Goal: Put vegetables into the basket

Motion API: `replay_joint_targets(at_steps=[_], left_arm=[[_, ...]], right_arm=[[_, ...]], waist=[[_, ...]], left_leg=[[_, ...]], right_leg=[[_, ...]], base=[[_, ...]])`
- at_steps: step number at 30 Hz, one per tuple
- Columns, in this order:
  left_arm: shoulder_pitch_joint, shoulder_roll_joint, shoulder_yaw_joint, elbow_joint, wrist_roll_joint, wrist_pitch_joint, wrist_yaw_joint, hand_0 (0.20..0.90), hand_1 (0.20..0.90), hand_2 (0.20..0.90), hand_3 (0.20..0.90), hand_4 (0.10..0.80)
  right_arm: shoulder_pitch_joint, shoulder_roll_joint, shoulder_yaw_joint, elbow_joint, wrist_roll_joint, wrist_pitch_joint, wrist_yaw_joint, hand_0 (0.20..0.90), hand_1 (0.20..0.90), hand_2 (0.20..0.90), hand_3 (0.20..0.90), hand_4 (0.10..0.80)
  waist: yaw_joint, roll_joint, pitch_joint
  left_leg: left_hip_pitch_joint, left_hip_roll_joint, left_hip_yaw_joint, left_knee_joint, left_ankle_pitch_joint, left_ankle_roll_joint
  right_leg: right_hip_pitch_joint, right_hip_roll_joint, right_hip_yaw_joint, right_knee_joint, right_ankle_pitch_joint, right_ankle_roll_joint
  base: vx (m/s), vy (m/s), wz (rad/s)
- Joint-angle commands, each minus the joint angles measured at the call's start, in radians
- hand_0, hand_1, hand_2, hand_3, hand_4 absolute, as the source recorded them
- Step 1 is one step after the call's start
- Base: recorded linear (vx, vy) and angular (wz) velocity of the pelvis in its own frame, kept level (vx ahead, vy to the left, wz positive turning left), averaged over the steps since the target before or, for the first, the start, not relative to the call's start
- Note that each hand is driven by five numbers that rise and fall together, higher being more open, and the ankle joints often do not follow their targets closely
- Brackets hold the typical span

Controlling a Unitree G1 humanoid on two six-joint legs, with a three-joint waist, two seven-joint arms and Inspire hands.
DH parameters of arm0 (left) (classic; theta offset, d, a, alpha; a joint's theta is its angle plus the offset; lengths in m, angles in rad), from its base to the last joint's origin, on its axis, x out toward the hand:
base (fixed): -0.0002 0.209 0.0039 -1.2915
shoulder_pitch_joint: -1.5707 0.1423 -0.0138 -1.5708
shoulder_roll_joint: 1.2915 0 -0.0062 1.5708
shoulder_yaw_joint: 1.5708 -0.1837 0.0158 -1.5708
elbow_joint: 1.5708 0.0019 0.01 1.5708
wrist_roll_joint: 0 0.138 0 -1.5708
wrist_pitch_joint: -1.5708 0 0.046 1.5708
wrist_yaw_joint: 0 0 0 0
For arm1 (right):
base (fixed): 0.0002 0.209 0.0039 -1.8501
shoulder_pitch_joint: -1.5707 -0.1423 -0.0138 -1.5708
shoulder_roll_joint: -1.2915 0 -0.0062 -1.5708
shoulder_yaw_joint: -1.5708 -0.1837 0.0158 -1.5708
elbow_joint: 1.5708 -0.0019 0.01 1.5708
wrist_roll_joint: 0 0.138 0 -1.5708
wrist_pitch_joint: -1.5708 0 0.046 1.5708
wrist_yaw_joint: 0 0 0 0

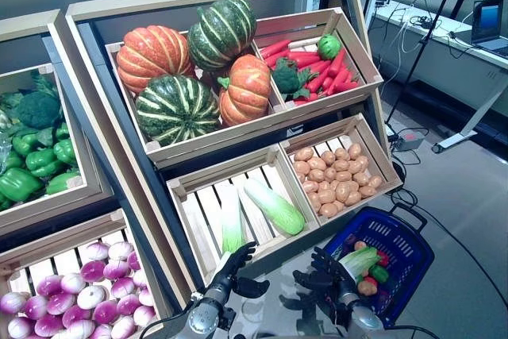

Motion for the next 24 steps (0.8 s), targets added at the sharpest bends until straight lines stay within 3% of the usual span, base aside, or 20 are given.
replay_joint_targets(at_steps=[1,10,18,24], left_arm=[[-0.109,0.028,0.012,-0.067,0.033,-0.095,0.01,0.9,0.9,0.9,0.9,0.8],[-0.11,0.038,0.031,-0.103,0.011,-0.108,0.059,0.9,0.9,0.9,0.9,0.8],[-0.183,0.073,0.053,-0.251,-0.007,-0.165,0.143,0.9,0.9,0.9,0.9,0.8],[-0.147,0.103,0.14,-0.349,0.019,-0.165,0.271,0.9,0.9,0.9,0.9,0.8]], right_arm=[[-0.081,-0.004,-0.014,-0.129,-0.06,-0.126,-0.047,0.9,0.9,0.9,0.9,0.8],[-0.082,-0.007,-0.025,-0.146,-0.034,-0.127,-0.037,0.9,0.9,0.9,0.9,0.8],[-0.116,-0.049,-0.011,-0.19,-0.018,-0.122,-0.013,0.9,0.9,0.9,0.9,0.8],[-0.044,-0.063,-0.037,-0.274,-0.026,-0.124,-0.045,0.9,0.9,0.9,0.9,0.8]], waist=[[0.013,-0.002,0.058],[0.017,-0.002,0.068],[0.033,0.014,0.112],[0.025,0.012,0.101]], left_leg=[[0.043,0.009,-0.017,0.009,-0.095,-0.02],[0.041,0.012,-0.022,0.011,-0.097,-0.02],[-0.006,0.013,-0.056,0.023,-0.084,-0.025],[0.016,0.011,-0.059,0.015,-0.087,-0.033]], right_leg=[[0.014,-0.009,-0.033,0.028,0.015,-0.023],[0.01,-0.01,-0.033,0.036,0.009,-0.025],[-0.035,-0.015,-0.048,0.058,0.006,-0.038],[-0.001,-0.018,-0.049,0.031,0.014,-0.031]], base=[[0.0,0.0,0.0],[0.0,0.0,0.0],[-0.051,-0.001,0.06],[0.123,0.005,0.06]])
